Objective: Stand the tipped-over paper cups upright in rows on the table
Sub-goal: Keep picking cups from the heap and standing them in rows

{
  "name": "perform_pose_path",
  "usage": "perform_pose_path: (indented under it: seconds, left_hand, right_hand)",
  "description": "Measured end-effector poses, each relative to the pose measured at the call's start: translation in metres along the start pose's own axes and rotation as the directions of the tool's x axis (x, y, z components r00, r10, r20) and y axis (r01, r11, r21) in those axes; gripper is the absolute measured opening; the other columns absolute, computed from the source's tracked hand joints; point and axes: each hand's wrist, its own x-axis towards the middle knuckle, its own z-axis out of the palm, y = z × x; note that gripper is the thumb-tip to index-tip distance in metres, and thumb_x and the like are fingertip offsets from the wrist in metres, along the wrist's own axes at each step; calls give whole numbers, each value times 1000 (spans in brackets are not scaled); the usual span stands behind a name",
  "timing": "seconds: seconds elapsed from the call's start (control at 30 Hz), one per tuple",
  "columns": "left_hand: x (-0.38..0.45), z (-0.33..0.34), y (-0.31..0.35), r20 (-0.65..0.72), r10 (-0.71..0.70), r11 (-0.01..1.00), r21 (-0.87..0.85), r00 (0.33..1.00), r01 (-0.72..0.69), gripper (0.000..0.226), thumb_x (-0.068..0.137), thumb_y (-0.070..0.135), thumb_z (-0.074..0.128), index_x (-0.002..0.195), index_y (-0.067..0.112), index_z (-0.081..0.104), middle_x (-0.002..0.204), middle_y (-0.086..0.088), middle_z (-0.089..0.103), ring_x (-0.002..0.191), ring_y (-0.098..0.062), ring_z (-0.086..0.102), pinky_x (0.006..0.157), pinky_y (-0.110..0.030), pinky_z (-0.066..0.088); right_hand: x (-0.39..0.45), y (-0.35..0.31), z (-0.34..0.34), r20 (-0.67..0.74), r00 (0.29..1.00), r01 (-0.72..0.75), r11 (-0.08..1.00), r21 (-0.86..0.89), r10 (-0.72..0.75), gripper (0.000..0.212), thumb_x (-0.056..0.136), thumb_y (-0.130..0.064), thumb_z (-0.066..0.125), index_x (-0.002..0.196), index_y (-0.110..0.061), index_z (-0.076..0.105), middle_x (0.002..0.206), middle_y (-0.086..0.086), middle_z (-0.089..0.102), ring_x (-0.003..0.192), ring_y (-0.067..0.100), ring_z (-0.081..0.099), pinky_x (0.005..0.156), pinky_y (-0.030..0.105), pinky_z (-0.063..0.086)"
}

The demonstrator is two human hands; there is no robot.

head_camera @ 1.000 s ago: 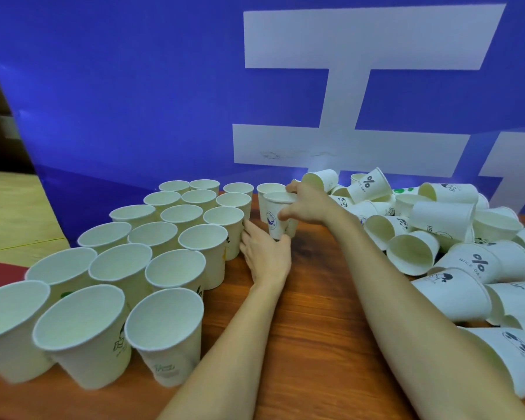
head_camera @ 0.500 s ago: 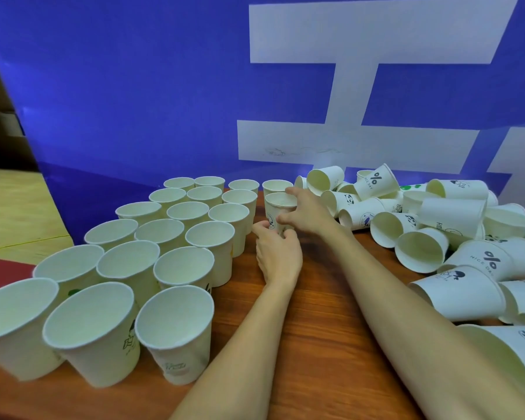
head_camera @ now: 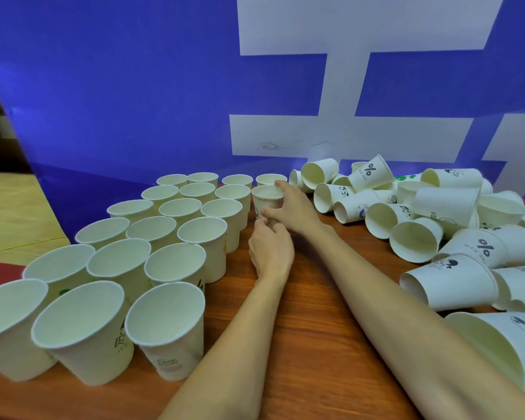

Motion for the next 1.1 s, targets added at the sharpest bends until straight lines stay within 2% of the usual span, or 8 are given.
perform_pose_path:
  seconds: [0.33,0.4,0.53,0.63,0.73,0.87,0.97,1.1]
  left_hand:
    - [-1,-2,3,30,17,1000,1,999,-17,38,98,20,41,134,12,52,131,-6,59,122,-22,51,100,-33,39]
    - [0,0,1,34,24,1000,9,999,-24,39,97,21,41,134,13,53,130,-6,60,122,-23,51,100,-34,39]
    - [0,4,-1,68,45,999,18,997,-47,38,97,21,42,132,15,56,130,-6,60,123,-22,51,101,-34,39]
    - [-1,5,-1,95,75,997,16,993,-77,36,97,21,42,128,16,59,129,-5,60,122,-21,51,100,-33,40]
    - [-1,5,-1,114,93,995,13,989,-95,35,96,20,41,125,17,61,126,-4,62,119,-20,52,94,-27,38]
    - [-2,5,-1,118,110,994,11,987,-112,34,95,20,41,122,19,63,124,-3,63,117,-20,53,94,-28,38]
    - [-1,5,-1,121,124,992,9,985,-126,34,95,20,42,121,19,63,124,-3,63,116,-21,53,96,-31,39]
    - [1,8,-2,122,142,989,24,982,-146,35,96,21,41,124,19,63,124,-1,63,116,-19,54,96,-31,40]
  right_hand:
    - [4,3,-12,-49,998,-44,999,15,44,92,79,-49,72,152,-18,27,152,6,40,134,24,44,101,38,44]
    - [3,4,-24,-111,990,-87,995,48,91,83,82,-49,69,149,-17,32,150,5,41,131,24,47,100,38,43]
    - [-2,13,-45,-261,941,-187,974,124,214,56,86,-41,62,134,-16,48,133,8,53,119,27,51,88,35,42]
    - [-2,20,-57,-298,910,-307,952,-18,288,58,87,-36,60,139,-15,46,135,13,49,125,33,45,95,39,40]
    - [2,28,-66,-339,889,-390,897,-207,308,53,85,-34,61,132,-14,48,134,14,46,124,36,40,98,42,37]
    - [8,42,-67,-362,869,-470,790,-394,337,55,86,-50,58,126,-12,51,134,16,48,122,35,42,98,43,34]
    - [8,51,-69,-346,858,-509,722,-469,380,60,85,-55,56,128,-13,50,134,16,48,122,35,42,101,42,31]
    - [11,58,-71,-297,851,-525,672,-522,433,64,78,-47,68,129,-14,47,131,16,49,121,34,43,98,41,31]
